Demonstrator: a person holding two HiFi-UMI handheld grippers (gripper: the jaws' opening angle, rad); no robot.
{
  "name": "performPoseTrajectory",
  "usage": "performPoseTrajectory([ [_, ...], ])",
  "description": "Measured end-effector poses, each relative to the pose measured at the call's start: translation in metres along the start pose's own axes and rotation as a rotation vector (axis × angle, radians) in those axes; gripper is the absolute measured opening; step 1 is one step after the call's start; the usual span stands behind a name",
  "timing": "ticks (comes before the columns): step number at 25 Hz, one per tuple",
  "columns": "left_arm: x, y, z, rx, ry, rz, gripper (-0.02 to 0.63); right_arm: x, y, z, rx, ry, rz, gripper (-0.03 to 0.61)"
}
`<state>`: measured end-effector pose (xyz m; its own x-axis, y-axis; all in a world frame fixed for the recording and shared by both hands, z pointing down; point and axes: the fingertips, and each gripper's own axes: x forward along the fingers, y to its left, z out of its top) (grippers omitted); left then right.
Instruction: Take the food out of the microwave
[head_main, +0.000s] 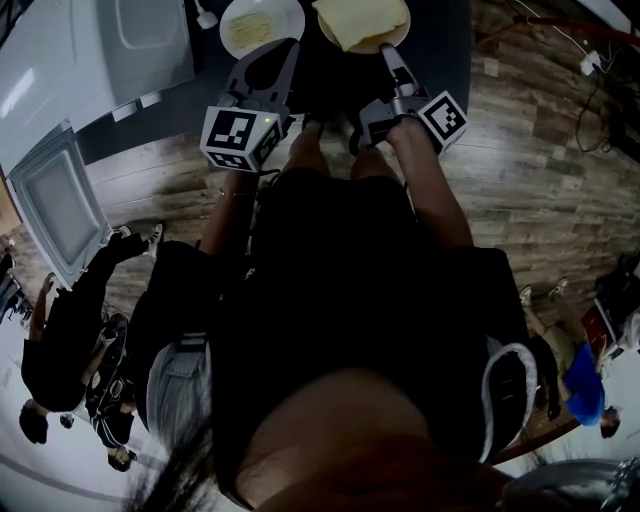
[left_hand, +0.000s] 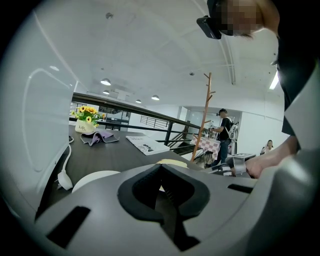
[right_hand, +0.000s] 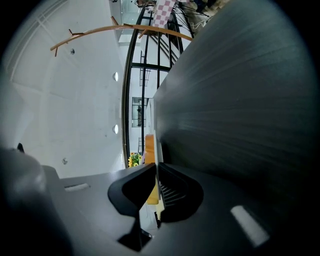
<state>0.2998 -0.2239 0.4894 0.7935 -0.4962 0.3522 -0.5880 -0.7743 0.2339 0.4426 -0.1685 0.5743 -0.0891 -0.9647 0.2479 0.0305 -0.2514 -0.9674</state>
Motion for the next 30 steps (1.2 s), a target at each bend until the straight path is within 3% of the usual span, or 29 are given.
performPoseTrajectory([
  [6,0.004,0.000,0.003,-0.002,0.000,-0.002,0.008,0.004,0.005,-0.003,-0.016,0.019,-0.018,0.015],
  [13,0.006,0.002,0.003,-0.004,0.005,-0.009,0.008,0.006,0.015,-0.007,-0.194,0.065,-0.048,0.053],
  [20,0.004,0.002,0.006,-0.010,0.001,-0.010,0.008,0.003,0.014,-0.010,-0.275,0.103,-0.093,0.077],
  [25,0.002,0.001,0.016,0.000,-0.028,-0.006,0.008,0.002,0.009,-0.015,-0.256,0.133,-0.107,0.080],
  [30,-0.001,-0.002,0.026,0.008,-0.053,-0.013,0.008,0.000,0.005,-0.023,-0.305,0.194,-0.118,0.100],
])
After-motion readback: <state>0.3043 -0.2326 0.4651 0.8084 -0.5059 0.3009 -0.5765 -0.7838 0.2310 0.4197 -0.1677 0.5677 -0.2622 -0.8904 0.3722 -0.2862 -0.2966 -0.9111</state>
